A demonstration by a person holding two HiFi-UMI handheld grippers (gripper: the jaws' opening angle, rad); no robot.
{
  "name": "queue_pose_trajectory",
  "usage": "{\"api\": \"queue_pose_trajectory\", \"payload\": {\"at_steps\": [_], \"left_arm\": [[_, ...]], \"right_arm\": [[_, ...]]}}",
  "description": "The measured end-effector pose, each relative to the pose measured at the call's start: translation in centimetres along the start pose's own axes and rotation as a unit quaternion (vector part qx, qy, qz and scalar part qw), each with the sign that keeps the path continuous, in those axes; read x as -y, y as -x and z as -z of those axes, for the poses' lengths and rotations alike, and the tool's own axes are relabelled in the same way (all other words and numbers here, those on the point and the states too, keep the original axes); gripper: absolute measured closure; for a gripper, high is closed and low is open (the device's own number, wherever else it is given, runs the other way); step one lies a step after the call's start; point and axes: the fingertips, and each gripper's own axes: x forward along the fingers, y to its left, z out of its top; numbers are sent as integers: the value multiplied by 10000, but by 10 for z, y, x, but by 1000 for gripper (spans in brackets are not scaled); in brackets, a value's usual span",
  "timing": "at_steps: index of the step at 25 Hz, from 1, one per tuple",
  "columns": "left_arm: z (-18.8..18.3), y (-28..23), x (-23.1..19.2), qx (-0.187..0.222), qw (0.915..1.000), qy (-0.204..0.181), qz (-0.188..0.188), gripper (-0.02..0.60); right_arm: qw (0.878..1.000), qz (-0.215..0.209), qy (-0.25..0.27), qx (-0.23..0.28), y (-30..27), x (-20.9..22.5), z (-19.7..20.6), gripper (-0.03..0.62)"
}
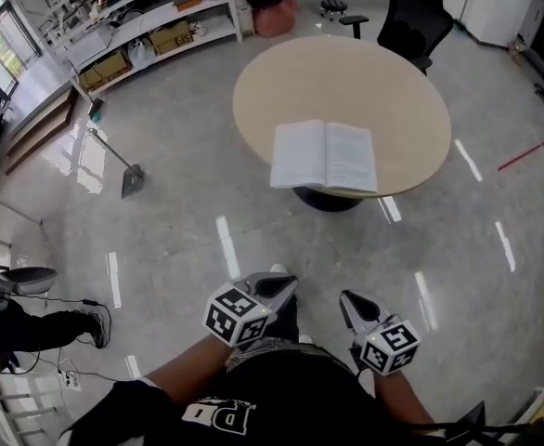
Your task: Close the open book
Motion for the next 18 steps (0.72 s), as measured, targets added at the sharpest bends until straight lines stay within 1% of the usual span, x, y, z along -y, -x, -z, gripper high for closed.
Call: {"api": "queue_pose_trajectory", "payload": {"at_steps": [2, 4, 7, 10, 12, 15, 18], "left_arm": [[-3, -17, -23, -94, 9999, 59, 0, 574], [-15, -38, -48, -164, 9997, 172, 18, 574], [-49, -67, -76, -159, 9992, 294, 201, 574], [-85, -85, -98, -83, 9986, 215, 476, 574], [-103, -98, -119, -37, 9982, 203, 557, 574], [-116, -115, -158, -112, 9983, 235, 516, 574], [-117, -122, -196, -241, 9986, 337, 330, 574]], "right_arm": [[10000, 31, -9, -46, -20, 21, -12, 585], [9999, 79, -13, -106, -41, 43, -29, 585], [9996, 166, 33, -244, -69, 70, -63, 586], [9990, 284, 100, -335, -94, 88, -95, 586], [9985, 395, 148, -356, -111, 105, -113, 585], [9980, 516, 151, -333, -136, 131, -136, 585], [9980, 525, 175, -318, -157, 144, -151, 585]]}}
